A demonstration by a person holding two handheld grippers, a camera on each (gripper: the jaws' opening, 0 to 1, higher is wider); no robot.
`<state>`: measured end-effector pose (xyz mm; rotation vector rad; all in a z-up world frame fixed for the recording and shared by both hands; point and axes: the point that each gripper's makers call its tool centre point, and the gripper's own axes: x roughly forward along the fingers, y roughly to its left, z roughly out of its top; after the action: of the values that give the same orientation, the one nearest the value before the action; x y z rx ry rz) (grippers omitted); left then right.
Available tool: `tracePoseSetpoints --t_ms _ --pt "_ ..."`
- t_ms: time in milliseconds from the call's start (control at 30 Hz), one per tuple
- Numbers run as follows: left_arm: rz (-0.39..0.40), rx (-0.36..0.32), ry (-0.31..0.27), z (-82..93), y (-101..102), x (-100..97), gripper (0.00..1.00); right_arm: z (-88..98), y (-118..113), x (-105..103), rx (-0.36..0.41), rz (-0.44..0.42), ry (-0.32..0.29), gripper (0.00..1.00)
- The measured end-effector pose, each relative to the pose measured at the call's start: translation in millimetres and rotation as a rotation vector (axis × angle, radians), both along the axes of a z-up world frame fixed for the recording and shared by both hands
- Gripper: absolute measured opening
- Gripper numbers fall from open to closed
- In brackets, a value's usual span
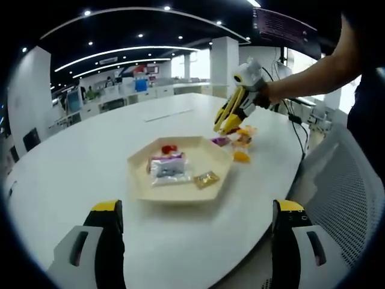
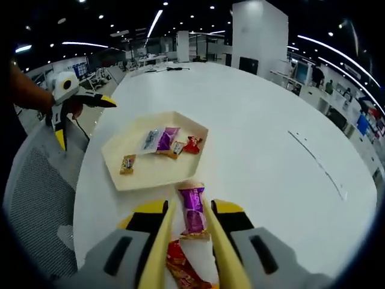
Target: Place the target food into the container with the food tongs after gripping and lifting it, then release it inside without dropping or visibly crushing the food.
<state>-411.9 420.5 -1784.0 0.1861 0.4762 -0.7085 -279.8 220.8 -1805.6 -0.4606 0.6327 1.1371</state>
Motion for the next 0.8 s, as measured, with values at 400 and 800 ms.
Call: tracePoseSetpoints --t_ms 400,800 --pt "0.011 0.001 0.005 -0.5 2 0.5 1.00 -17.3 1 4 -0.018 0.016 0.009 0.27" --pt "0.012 0.003 0.011 -2.4 2 0.5 1.00 -28.0 -1 3 -0.060 0.008 0.029 0.24"
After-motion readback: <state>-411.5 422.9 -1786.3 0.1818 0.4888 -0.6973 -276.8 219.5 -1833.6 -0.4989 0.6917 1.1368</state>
